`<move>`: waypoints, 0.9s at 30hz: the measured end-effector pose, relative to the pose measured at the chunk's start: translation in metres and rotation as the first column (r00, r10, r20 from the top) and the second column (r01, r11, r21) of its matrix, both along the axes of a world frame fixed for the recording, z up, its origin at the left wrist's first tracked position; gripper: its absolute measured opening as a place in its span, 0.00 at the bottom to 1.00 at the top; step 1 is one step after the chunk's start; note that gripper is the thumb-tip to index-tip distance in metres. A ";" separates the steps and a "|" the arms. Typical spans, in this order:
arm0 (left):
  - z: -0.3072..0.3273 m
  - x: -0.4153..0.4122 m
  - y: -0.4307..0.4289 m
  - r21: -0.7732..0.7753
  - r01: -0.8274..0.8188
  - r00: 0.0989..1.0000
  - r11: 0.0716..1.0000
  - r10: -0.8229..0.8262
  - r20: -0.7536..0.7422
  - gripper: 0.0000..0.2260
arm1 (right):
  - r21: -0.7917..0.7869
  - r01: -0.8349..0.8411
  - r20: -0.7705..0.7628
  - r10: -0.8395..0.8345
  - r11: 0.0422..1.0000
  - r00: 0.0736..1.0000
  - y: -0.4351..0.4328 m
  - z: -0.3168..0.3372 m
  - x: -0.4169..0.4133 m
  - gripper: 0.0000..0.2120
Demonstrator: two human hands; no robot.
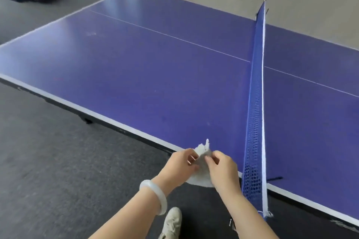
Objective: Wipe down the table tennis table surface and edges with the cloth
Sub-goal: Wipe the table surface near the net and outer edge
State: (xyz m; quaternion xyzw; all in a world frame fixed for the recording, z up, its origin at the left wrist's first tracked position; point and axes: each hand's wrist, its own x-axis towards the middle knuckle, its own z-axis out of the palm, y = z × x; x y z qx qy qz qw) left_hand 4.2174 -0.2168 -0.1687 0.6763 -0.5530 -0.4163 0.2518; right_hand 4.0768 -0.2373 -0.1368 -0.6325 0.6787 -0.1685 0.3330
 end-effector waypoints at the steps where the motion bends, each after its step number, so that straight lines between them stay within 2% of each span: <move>1: 0.000 -0.006 -0.012 0.000 0.076 0.997 0.997 -0.076 0.003 0.03 | -0.023 0.042 -0.026 -0.042 0.999 0.999 -0.008 0.001 -0.004 0.14; 4: -0.002 -0.021 -0.050 0.023 0.237 0.970 0.971 -0.238 0.047 0.05 | -0.060 0.162 -0.025 -0.164 0.985 0.986 -0.034 -0.003 -0.014 0.16; 10: -0.011 -0.023 -0.117 0.086 0.288 0.951 0.954 -0.296 0.093 0.14 | -0.049 0.410 0.049 -0.408 0.911 0.912 -0.083 -0.019 -0.031 0.19; 12: -0.008 -0.022 -0.143 0.097 0.285 0.958 0.954 -0.286 -0.006 0.11 | -0.121 0.434 0.052 -0.431 0.893 0.901 -0.097 -0.016 -0.036 0.17; 15: -0.009 -0.026 -0.172 0.185 0.260 0.941 0.948 -0.206 -0.268 0.11 | -0.338 0.406 -0.019 -0.438 0.849 0.899 -0.123 -0.003 -0.040 0.11; 16: -0.011 -0.026 -0.180 0.206 0.262 0.941 0.943 -0.202 -0.271 0.11 | -0.367 0.370 -0.025 -0.407 0.853 0.913 -0.133 -0.002 -0.038 0.10; 19: -0.030 -0.012 -0.205 0.199 0.259 0.965 0.945 -0.248 -0.083 0.08 | -0.233 0.287 -0.086 -0.314 0.929 0.946 -0.162 -0.012 -0.032 0.12; 22: -0.054 0.016 -0.224 0.214 0.294 0.938 0.931 -0.325 0.124 0.03 | -0.044 0.226 -0.274 -0.229 0.973 0.934 -0.172 -0.043 -0.024 0.17; 25: -0.071 0.040 -0.234 0.215 0.363 0.880 0.907 -0.409 0.241 0.09 | 0.109 0.059 -0.281 -0.027 0.992 0.959 -0.155 -0.079 -0.007 0.23; 27: -0.077 0.056 -0.237 0.099 0.404 0.847 0.909 -0.413 0.336 0.10 | 0.143 -0.015 -0.354 0.065 0.990 0.933 -0.143 -0.099 0.003 0.24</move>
